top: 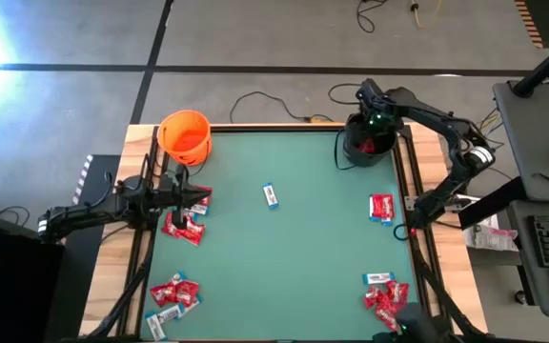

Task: Sort candy by brand, put in halloween buckets
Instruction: Put the red candy into the black bucket

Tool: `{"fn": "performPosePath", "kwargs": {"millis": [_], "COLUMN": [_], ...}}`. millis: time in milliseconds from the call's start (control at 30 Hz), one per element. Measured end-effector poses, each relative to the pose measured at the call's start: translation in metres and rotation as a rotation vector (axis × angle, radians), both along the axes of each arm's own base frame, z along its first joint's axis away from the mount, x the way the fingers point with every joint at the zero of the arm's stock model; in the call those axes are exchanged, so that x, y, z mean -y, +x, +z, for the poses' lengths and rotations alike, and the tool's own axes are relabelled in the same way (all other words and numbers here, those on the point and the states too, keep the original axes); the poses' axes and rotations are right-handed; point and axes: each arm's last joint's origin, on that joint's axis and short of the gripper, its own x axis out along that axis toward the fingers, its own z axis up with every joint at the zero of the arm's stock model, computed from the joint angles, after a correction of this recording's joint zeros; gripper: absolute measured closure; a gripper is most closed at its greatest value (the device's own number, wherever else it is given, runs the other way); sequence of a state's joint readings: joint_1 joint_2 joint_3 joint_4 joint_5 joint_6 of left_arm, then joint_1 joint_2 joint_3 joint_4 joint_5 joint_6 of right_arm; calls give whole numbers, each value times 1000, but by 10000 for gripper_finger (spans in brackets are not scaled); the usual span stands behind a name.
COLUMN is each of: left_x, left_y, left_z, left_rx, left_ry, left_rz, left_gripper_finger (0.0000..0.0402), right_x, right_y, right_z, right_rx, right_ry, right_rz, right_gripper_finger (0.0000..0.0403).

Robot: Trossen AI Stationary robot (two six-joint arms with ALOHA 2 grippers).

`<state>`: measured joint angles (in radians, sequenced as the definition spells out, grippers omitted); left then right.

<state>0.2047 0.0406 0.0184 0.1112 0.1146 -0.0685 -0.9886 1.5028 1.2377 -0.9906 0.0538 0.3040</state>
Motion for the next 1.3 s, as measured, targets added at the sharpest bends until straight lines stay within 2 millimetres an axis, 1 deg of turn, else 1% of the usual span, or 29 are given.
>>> {"fn": "performPosePath", "kwargs": {"millis": [167,267,333,433,500,567,633,700,800,867,933,1033,1167,1233,1300], "left_x": [0,0,0,0,0,0,0,0,0,0,0,0,0,0,0], "left_y": [0,0,0,0,0,0,0,0,0,0,0,0,0,0,0], "left_z": [0,0,0,0,0,0,0,0,0,0,0,0,0,0,0], "left_rx": [-1,0,0,0,0,-1,0,0,0,0,0,0,0,0,-1], "left_ry": [0,0,0,0,0,0,0,0,0,0,0,0,0,0,0], "left_rz": [0,0,0,0,0,0,0,0,0,0,0,0,0,0,0], "left_gripper_finger": [402,402,402,402,402,402,402,402,402,402,402,402,402,402,402], "right_x": [-17,-34,-50,-83,-110,-140,-168,-195,-226,-242,-250,-250,-238,-231,-223], "right_y": [-9,-14,-14,-8,2,12,21,26,29,29,27,19,6,0,-4], "right_z": [30,53,69,90,99,102,102,96,77,58,38,5,-33,-49,-63], "right_rx": [78,144,197,294,343,373,382,356,253,152,51,-86,-199,-227,-217], "right_ry": [-80,-150,-194,-245,-267,-273,-261,-212,-109,-53,-24,42,88,119,154], "right_rz": [-61,-70,-69,-24,40,112,171,222,257,229,180,76,-52,-81,-76], "right_gripper_finger": [155,143,141,143,147,151,156,161,164,161,156,150,150,149,146]}}
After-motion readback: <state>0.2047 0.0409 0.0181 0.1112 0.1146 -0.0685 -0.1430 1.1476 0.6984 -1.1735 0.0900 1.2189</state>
